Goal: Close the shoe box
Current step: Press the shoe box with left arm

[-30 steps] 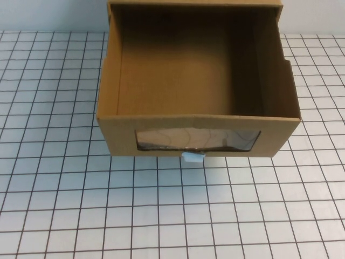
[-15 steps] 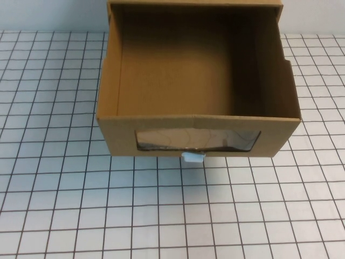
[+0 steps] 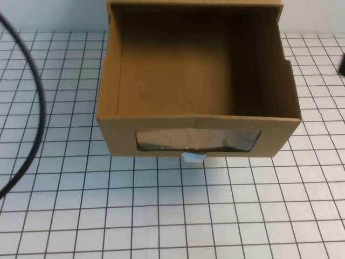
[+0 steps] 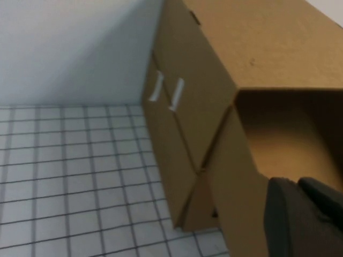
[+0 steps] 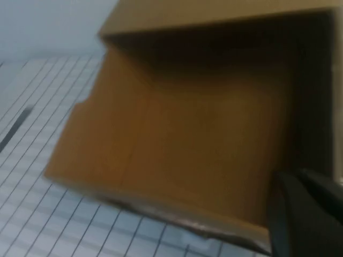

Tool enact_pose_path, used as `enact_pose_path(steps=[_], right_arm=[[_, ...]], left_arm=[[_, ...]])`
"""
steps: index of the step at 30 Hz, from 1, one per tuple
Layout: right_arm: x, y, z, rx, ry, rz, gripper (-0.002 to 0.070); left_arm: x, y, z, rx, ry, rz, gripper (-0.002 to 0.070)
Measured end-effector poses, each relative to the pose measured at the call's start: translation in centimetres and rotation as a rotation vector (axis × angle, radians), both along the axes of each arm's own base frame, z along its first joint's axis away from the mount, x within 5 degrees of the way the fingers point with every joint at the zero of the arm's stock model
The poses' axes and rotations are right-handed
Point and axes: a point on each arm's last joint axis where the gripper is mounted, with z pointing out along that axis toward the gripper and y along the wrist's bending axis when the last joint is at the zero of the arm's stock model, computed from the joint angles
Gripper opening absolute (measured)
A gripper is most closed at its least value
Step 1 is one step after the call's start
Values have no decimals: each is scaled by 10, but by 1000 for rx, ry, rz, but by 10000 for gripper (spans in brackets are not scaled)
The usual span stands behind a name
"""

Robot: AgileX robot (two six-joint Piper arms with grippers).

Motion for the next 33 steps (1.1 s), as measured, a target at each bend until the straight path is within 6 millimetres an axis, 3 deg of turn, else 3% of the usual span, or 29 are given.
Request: enact_pose_path(steps=[6, 9, 18, 27, 33], right_arm=[[4, 41, -11, -148, -149, 543, -14], [3, 50, -13, -153, -221, 712, -14], [-1, 55, -17, -251, -345, 874, -14], [-6, 69, -22, -336, -444, 998, -14], [6, 77, -38, -526, -485, 1031, -14]], left_arm=[[63, -25, 6, -5, 139, -240, -5], [104, -36, 7, -43, 219, -321, -5], [210, -79, 9, -257, 324, -548, -5], [254, -158, -2, -271, 334, -634, -5], [277, -170, -30, -333, 440, -583, -5]])
